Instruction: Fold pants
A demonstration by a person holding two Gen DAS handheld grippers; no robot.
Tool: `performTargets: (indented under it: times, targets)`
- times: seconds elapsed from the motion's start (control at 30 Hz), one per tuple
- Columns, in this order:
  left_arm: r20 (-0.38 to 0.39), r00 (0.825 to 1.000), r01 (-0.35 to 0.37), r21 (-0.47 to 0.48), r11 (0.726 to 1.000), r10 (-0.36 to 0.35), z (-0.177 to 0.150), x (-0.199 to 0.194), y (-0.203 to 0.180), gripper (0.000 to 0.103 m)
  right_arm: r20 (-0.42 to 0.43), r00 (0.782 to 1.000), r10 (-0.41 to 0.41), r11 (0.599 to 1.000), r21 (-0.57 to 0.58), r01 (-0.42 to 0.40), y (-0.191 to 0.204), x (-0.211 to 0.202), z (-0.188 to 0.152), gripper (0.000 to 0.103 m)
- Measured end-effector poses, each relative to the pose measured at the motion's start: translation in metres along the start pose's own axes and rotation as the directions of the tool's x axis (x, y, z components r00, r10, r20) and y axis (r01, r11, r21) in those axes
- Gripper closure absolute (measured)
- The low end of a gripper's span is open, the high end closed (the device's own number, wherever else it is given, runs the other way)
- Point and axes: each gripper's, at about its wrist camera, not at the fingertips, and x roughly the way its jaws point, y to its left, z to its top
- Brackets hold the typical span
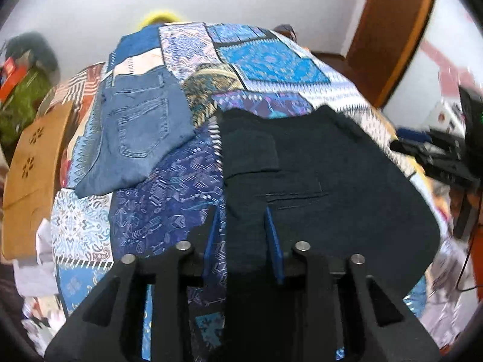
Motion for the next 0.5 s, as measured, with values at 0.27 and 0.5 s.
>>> performTargets:
  times: [0.27, 0.5]
  targets:
    - [0.075, 0.995, -0.057, -0.01, 0.998, 0.058, 0.007, -0.021, 0.007, 0.02, 0.016, 0.998, 0.068, 0.996, 0.053, -0.069, 0.005, -0.029, -0.016, 0.033]
    - [-0.073, 0.997, 0.016, -0.048, 0.999, -0.02, -0.001, 0.015, 0.015, 0.02, -0.042, 0.981, 0.187, 0.967, 0.186, -0.176, 0.013, -0.002, -0.037, 0.024]
